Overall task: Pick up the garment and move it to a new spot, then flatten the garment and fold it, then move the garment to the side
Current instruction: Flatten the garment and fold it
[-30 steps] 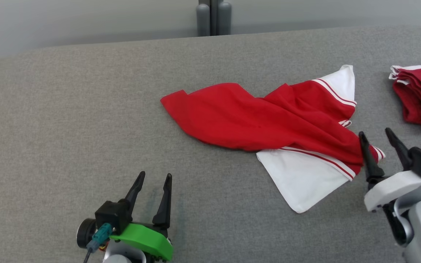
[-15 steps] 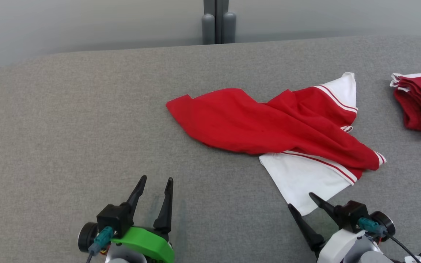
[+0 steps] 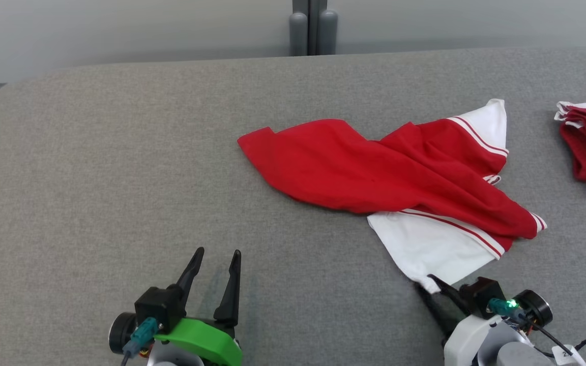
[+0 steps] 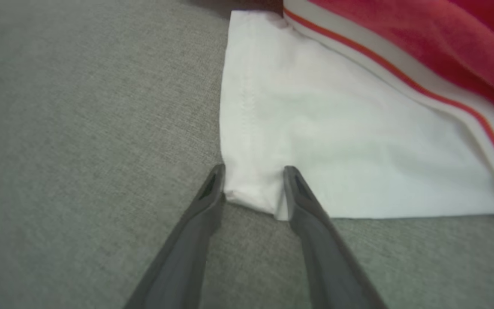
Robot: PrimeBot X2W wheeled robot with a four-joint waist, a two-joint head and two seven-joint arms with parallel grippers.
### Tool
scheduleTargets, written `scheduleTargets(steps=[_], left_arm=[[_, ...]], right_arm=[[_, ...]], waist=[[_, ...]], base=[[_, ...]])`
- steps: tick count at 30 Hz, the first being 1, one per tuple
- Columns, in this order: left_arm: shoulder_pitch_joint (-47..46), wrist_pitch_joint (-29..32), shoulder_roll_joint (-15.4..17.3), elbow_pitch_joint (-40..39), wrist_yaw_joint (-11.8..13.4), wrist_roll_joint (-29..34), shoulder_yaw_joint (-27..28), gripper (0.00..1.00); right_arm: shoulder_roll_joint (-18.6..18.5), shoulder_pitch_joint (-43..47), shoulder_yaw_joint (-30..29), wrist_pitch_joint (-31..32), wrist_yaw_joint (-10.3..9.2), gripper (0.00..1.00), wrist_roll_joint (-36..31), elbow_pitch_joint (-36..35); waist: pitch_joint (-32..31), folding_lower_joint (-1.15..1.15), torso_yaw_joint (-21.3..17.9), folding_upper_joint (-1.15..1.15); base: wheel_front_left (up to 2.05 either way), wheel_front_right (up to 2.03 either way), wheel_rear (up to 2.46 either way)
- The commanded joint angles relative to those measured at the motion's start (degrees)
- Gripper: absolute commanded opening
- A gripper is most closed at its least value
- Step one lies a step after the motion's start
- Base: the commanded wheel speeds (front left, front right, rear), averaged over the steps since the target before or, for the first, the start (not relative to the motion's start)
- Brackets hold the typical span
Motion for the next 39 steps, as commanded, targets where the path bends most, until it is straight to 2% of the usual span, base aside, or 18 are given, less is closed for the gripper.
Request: scheduleTargets(steps=[1,5,11,14,17,23,29,32,35,39], left_arm=[[-0.2,0.0,0.2,0.2,-0.2,-0.3,0.2,1.0],[0.2,0.0,0.2,0.2,-0.2,-0.4,0.4,1.0],[0.7,0.0,0.2,0.0,-0.2,-0.5,0.3,1.0],[0.8,0.0,0.2,0.0,-0.2,-0.6,0.1,1.0],[0.8,0.0,0.2,0.2,-0.2,-0.7,-0.1,1.0],[-0.1,0.0,0.2,0.0,-0.2,-1.2,-0.9,1.0],[-1.2,0.0,0.2,0.0,-0.2,-2.0,-2.4,1.0],[-1.6,0.0,0.2,0.1,-0.2,-2.4,-3.3,1.0],[-1.6,0.0,0.2,0.3,-0.2,-2.8,-3.9,1.0],[-1.7,0.0,0.2,0.2,-0.2,-3.0,-4.0,1.0]], right_arm=[[-0.2,0.3,-0.3,0.9,-0.09,0.0,-0.8,1.9],[-0.7,-1.4,-5.1,0.5,-0.1,0.0,-1.8,-2.2],[-1.8,-5.2,-14.8,0.5,-0.09,0.0,-7.7,-17.6],[-3.3,-10.4,-15.6,0.5,-0.09,0.0,-9.6,-23.5],[-5.2,-18.5,-13.8,0.5,-0.09,0.0,-10.4,-25.7],[-7.7,-38.2,-5.3,0.5,-0.09,0.0,-11.4,-22.0],[-7.0,-55.8,3.7,0.5,-0.09,0.0,-12.3,-13.0],[-6.5,-61.7,6.5,0.5,-0.09,0.0,-12.5,-8.9],[-6.4,-66.2,7.0,0.5,-0.1,0.0,-12.9,-5.9],[-6.3,-66.4,5.6,0.5,-0.09,0.0,-13.0,-2.2]], waist=[[-0.2,0.0,0.1,0.0],[-0.4,0.0,0.2,0.0],[-1.4,0.0,0.4,0.0],[-1.9,0.0,0.6,0.0],[-2.4,0.0,1.1,0.0],[-2.3,0.0,3.6,0.0],[-1.5,0.0,7.6,0.0],[-0.9,0.0,9.8,0.0],[-0.2,0.0,11.9,0.0],[0.1,0.0,13.1,0.0]], base=[[0.0,0.0,0.0],[0.0,0.0,0.0],[0.0,0.0,0.0],[0.0,0.0,0.0],[0.0,0.0,0.0],[0.0,0.0,0.0],[0.0,0.0,0.0],[0.0,0.0,0.0],[0.0,0.0,0.0],[0.0,0.0,0.0]])
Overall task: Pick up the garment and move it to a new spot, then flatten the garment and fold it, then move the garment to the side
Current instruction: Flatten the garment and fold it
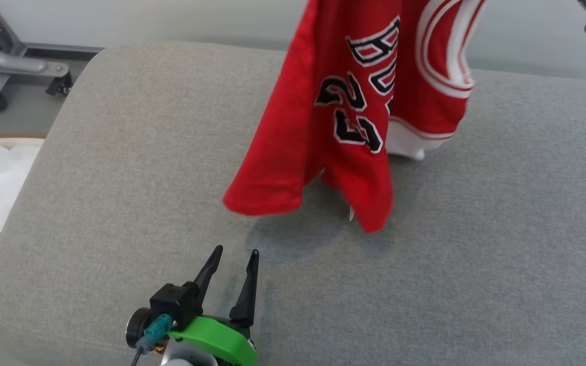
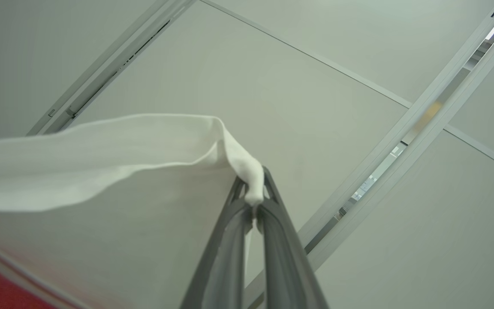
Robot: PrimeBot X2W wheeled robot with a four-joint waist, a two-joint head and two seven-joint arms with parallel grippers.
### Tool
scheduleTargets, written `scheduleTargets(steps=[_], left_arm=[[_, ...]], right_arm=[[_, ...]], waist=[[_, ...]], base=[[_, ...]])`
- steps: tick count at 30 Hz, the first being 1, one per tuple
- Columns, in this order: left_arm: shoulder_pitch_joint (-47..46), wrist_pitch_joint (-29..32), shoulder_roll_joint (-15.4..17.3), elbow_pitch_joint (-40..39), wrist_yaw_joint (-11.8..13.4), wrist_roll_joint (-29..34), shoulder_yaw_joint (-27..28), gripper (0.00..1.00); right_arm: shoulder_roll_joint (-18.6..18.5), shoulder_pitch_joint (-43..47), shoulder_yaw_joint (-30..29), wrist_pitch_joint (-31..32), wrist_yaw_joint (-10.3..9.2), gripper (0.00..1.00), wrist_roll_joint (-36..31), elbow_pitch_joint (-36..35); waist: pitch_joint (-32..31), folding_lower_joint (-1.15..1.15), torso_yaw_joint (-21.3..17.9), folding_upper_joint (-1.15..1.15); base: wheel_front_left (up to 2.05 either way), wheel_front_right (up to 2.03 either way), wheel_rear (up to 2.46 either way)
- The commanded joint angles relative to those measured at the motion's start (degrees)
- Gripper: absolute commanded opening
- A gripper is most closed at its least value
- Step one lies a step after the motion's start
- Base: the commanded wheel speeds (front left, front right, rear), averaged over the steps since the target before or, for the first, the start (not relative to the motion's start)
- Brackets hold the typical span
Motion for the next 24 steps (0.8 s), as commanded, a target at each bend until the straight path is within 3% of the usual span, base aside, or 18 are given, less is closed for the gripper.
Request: scheduleTargets(steps=[1,10,17,24], left_arm=[[-0.4,0.0,0.2,0.0,-0.2,0.0,0.2,1.0],[0.4,0.0,0.2,-0.7,-0.2,1.5,1.5,1.0],[-0.9,0.0,0.2,-1.5,-0.2,1.9,1.8,1.0],[-1.6,0.0,0.2,-1.6,-0.2,2.6,2.4,1.0]], right_arm=[[-0.5,1.8,-0.1,0.0,-0.09,0.0,0.2,1.6],[-4.5,17.7,-0.8,0.0,-0.09,0.0,6.7,8.3],[-7.9,36.2,-4.1,0.0,-0.09,0.0,13.3,6.7],[-6.7,50.9,-10.1,0.0,-0.09,0.0,14.9,3.6]], waist=[[0.7,0.0,1.4,0.0],[0.1,0.0,-2.7,0.0],[0.7,0.0,-6.7,0.0],[1.4,0.0,-9.7,0.0]], base=[[0.0,0.0,0.0],[0.0,0.0,0.0],[0.0,0.0,0.0],[0.0,0.0,0.0]])
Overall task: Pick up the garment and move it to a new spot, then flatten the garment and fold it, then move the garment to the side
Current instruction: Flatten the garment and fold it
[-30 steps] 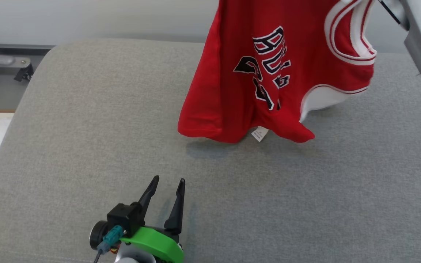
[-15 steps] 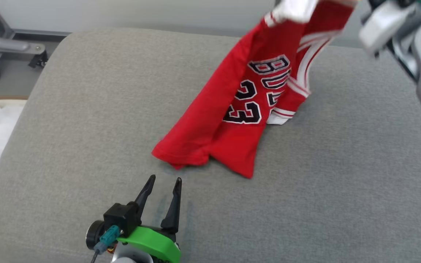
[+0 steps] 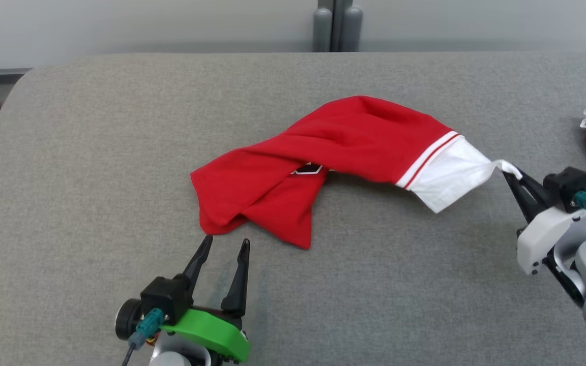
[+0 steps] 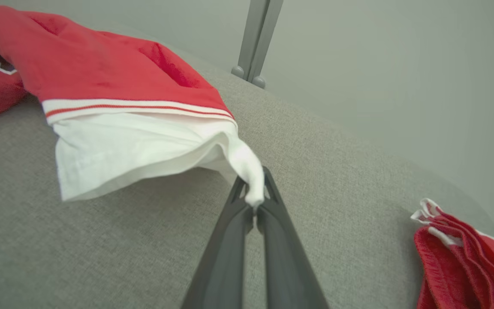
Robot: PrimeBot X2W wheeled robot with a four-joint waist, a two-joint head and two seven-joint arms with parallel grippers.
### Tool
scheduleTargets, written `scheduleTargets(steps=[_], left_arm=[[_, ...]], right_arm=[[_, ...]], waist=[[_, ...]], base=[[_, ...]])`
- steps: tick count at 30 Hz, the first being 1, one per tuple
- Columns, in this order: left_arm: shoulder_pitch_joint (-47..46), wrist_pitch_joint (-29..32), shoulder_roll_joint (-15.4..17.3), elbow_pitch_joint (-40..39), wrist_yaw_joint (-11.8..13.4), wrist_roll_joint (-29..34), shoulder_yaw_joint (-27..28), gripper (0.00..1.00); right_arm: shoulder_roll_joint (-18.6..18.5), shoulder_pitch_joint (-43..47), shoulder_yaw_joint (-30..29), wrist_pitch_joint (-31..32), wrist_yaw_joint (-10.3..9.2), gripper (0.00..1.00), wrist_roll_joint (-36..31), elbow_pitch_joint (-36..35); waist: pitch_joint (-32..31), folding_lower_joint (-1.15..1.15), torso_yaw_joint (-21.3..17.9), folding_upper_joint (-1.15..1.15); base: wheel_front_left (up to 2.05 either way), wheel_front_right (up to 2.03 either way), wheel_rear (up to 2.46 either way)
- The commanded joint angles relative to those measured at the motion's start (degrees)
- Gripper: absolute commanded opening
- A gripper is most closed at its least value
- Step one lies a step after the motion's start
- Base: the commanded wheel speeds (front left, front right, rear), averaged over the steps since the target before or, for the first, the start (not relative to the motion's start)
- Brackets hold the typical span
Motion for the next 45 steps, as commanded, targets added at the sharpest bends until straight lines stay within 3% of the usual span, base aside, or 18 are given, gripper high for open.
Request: scheduleTargets(steps=[1,4,6,7,14,23,31,45], left_arm=[[-1.3,0.0,0.2,0.1,-0.2,0.3,0.1,1.0],[-1.3,0.0,0.2,0.2,-0.2,0.4,0.2,1.0],[-1.2,0.0,0.2,0.4,-0.2,0.5,0.2,1.0],[-1.2,0.0,0.2,0.6,-0.2,0.5,0.2,1.0],[-1.2,0.0,0.2,2.1,-0.2,1.1,1.6,1.0],[-1.2,0.0,0.2,3.6,-0.2,2.7,6.0,1.0],[-7.0,0.0,0.3,7.9,-0.2,3.9,7.4,1.0],[-9.9,0.0,0.3,12.9,-0.2,5.2,8.5,1.0]], right_arm=[[0.3,1.7,-1.3,0.0,-0.09,0.0,-0.2,-0.7],[1.7,5.6,-3.0,0.0,-0.09,0.0,-0.7,-1.1],[2.5,7.3,-4.5,0.0,-0.09,0.6,-1.2,-0.9],[2.9,8.0,-5.1,0.0,-0.09,1.0,-1.5,-0.5],[6.2,12.0,-12.7,0.0,-0.09,1.0,-4.0,-4.6],[13.0,17.2,-23.1,0.0,-0.09,1.0,-8.3,-16.8],[16.7,16.0,-23.3,0.0,-0.09,1.0,-9.6,-20.2],[16.8,14.7,-23.3,0.0,-0.09,1.0,-10.1,-18.8]], waist=[[0.5,0.0,-1.4,0.0],[0.5,0.0,-1.9,0.0],[0.5,0.0,-2.2,0.0],[0.4,0.0,-2.3,0.0],[0.1,0.0,-3.1,0.0],[-0.7,0.0,-4.4,0.0],[3.1,0.0,-6.1,0.0],[5.3,0.0,-6.9,0.0]], base=[[0.0,0.0,0.0],[0.0,0.0,0.0],[0.0,0.0,0.0],[0.0,0.0,0.0],[0.0,0.0,0.0],[0.0,0.0,0.0],[0.0,0.0,0.0],[0.0,0.0,0.0]])
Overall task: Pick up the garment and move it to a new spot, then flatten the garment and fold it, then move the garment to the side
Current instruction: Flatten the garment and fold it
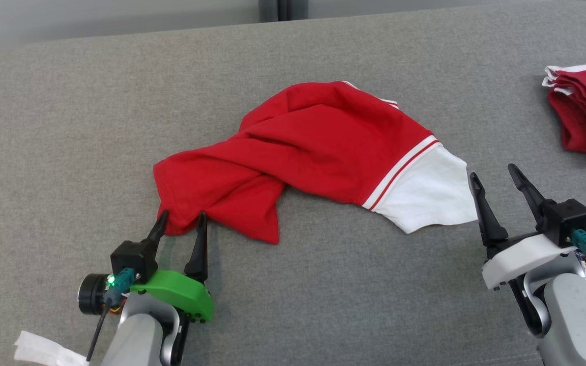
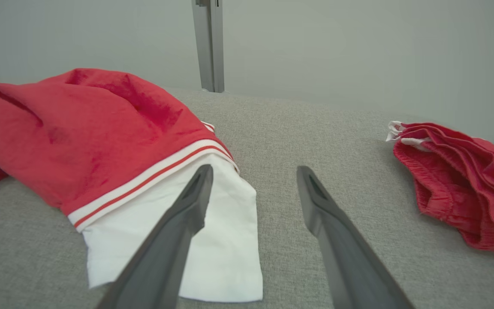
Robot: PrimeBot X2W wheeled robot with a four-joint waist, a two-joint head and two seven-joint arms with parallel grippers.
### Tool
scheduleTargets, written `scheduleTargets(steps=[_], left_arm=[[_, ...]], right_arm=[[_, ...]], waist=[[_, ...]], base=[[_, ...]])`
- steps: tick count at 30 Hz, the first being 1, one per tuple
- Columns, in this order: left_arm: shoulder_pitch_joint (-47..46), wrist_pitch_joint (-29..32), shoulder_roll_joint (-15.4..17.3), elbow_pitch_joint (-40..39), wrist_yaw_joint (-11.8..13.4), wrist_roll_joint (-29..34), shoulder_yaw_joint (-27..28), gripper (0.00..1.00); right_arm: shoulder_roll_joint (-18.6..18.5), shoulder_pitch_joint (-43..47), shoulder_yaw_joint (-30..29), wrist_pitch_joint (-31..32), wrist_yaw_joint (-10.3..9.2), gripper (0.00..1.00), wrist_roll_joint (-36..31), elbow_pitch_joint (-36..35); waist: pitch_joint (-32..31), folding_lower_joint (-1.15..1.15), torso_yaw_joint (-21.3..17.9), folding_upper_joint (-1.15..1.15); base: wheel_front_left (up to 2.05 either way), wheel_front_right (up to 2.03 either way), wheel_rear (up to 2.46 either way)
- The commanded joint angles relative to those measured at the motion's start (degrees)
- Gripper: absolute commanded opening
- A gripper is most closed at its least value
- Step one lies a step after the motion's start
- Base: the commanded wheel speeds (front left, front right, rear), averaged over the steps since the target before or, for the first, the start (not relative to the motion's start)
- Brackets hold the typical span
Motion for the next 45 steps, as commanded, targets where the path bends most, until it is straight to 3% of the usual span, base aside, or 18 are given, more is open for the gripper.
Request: scheduleTargets(steps=[1,5,6,7,9,10,11,12,30,39,43,44,45], left_arm=[[-0.1,0.0,0.2,-0.1,-0.2,0.6,0.1,1.0],[0.1,0.0,0.2,0.3,-0.2,1.2,0.5,1.0],[0.0,0.0,0.2,0.5,-0.2,1.4,0.5,0.91],[-0.3,0.0,0.2,0.7,-0.2,1.5,0.5,0.6],[-0.6,0.0,0.2,1.6,-0.2,1.8,0.5,0.33],[-0.7,0.0,0.2,2.1,-0.2,1.8,0.7,0.13],[-1.0,0.0,0.2,2.3,-0.2,1.8,0.8,0.02],[-1.1,0.0,0.2,2.5,-0.2,1.9,0.9,0.0],[5.4,0.0,0.2,-10.6,-0.2,4.6,3.9,0.0],[11.6,0.0,0.2,-7.9,0.4,5.7,5.2,0.0],[14.1,0.0,0.3,-3.7,2.4,7.2,6.3,0.0],[14.7,0.0,0.2,-2.2,3.1,7.5,6.8,0.17],[14.9,0.0,0.2,-1.3,3.8,7.8,7.4,0.95]], right_arm=[[0.0,-0.7,0.0,0.0,-0.09,1.0,-0.1,0.2],[-0.2,-0.9,0.4,0.0,-0.09,1.0,-0.2,0.3],[-0.2,-0.9,0.5,0.0,-0.09,1.0,-0.2,0.3],[-0.3,-0.9,0.7,0.0,-0.09,1.0,-0.2,0.3],[-0.4,-0.9,0.8,0.0,-0.09,1.0,0.0,0.3],[-0.4,-0.9,0.9,0.0,-0.09,1.0,0.0,0.4],[-0.5,-0.9,1.0,0.0,-0.09,1.0,0.0,0.4],[-0.5,-0.9,1.0,0.0,-0.09,1.0,0.1,0.5],[1.0,3.2,0.1,0.0,-0.09,1.0,1.5,3.0],[1.7,5.8,1.0,0.0,-0.09,1.0,1.9,4.1],[2.0,6.8,1.6,0.0,-0.09,1.0,2.0,4.5],[2.1,7.1,1.7,0.0,-0.09,1.0,2.1,4.5],[2.2,7.3,1.8,0.0,-0.09,1.0,2.1,4.6]], waist=[[-0.1,0.0,0.0,0.0],[-0.1,0.0,-0.1,0.0],[-0.1,0.0,-0.1,0.0],[0.0,0.0,-0.1,0.0],[0.0,0.0,-0.2,0.0],[0.0,0.0,-0.2,0.0],[0.0,0.0,-0.2,0.0],[0.0,0.0,-0.3,0.0],[-7.5,0.0,2.2,0.0],[-10.3,0.0,1.1,0.0],[-11.0,0.0,0.5,0.0],[-11.1,0.0,0.4,0.0],[-11.2,0.0,0.3,0.0]], base=[[0.0,0.0,0.0],[0.0,0.0,0.0],[0.0,0.0,0.0],[0.0,0.0,0.0],[0.0,0.0,0.0],[0.0,0.0,0.0],[0.0,0.0,0.0],[0.0,0.0,0.0],[0.0,0.0,0.0],[0.0,0.0,0.0],[0.0,0.0,0.0],[0.0,0.0,0.0],[0.0,0.0,0.0]])
